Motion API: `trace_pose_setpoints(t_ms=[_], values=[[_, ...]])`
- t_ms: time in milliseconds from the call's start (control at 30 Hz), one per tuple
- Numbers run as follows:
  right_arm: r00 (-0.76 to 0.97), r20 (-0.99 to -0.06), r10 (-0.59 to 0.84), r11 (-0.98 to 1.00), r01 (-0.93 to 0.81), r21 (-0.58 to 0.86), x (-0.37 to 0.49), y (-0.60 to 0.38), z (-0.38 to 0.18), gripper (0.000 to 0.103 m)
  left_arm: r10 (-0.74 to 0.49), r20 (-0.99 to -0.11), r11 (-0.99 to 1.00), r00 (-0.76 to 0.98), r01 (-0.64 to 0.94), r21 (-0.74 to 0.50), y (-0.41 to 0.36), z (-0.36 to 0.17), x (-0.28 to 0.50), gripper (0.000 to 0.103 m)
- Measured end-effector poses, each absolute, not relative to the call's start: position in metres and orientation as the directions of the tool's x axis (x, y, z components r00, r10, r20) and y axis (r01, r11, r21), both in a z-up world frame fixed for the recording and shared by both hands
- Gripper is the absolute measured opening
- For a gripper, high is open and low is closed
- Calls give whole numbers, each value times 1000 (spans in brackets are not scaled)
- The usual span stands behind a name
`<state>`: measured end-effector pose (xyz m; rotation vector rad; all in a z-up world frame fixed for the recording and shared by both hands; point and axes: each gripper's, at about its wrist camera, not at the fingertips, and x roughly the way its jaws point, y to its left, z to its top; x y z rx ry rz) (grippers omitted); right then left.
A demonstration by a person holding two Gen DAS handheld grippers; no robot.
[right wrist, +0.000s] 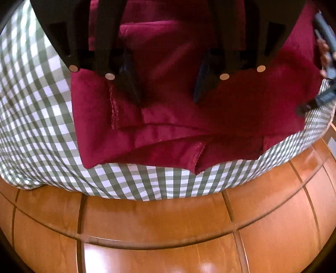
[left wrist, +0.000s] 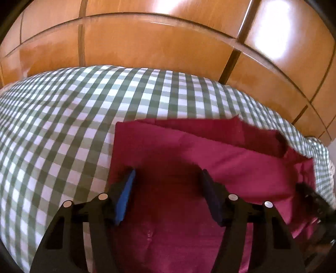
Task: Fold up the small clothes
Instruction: 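Fold the sweater side over with the right gripper while the left gripper smooths it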
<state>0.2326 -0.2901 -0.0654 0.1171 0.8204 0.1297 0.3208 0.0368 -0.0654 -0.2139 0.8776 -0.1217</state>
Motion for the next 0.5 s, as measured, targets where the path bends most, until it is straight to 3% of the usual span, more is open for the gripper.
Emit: trace_pose_setpoints(t_ms=[133,200,333,500], values=[[670,-731,133,991,-70,116,233,-287,-60,54,-149,-753,979,641,-12,-204,38,-54,303,63],[673,-729,127,992,-74,105,223,-284,-52,74,-153,-733,978,663,-5,-208,42,-42,282,66],[692,-701,173,984,-142,104,187,-275,-38,76,-164,-707,980,688,30,-198,44,-36,243,68],[660,-736,151,987,-145,72,171,-271,-62,78,-91,-760,996,643,48,-78,26,-66,235,68]])
